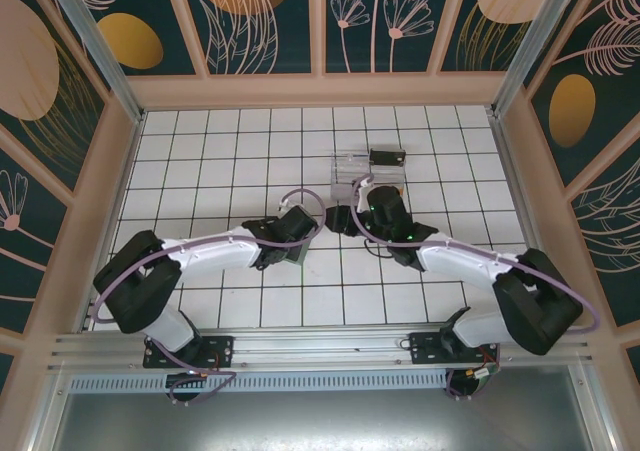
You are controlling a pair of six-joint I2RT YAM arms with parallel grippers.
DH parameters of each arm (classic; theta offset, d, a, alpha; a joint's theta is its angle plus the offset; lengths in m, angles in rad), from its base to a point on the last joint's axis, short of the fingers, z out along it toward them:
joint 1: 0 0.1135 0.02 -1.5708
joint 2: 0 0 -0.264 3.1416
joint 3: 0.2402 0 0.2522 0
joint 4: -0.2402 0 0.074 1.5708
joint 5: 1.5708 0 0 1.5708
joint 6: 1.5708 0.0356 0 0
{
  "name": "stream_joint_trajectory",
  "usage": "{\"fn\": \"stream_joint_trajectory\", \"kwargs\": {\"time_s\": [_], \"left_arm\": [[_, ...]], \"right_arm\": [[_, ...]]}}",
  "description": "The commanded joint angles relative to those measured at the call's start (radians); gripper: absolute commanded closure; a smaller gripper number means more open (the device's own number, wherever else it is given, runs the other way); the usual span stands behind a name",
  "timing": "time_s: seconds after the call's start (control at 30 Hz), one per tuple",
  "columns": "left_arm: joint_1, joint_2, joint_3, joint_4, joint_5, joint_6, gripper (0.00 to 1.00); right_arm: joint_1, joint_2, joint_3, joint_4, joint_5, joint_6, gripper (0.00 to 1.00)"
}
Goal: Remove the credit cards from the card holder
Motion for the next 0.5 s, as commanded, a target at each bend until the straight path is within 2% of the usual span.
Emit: {"fn": "stream_joint_trajectory", "kwargs": {"time_s": [0.0, 0.17, 0.47], "left_arm": [[-0.012, 0.030, 0.050, -0.074, -0.057, 0.057, 0.63], [-0.019, 0.048, 0.068, -0.066, -0.037, 0.086, 0.62], [-0.022, 0.096, 0.071, -0.048, -0.001, 0.123, 0.58]], "right_arm": [[-0.019, -0.068, -0.027, -0.037, 0.044, -0.026, 0.44], [-0.054, -0.103, -0.068, -0.026, 0.034, -0.013, 0.44], [-0.060, -0.071, -0.073, -0.013, 0.021, 0.001, 0.44]]}}
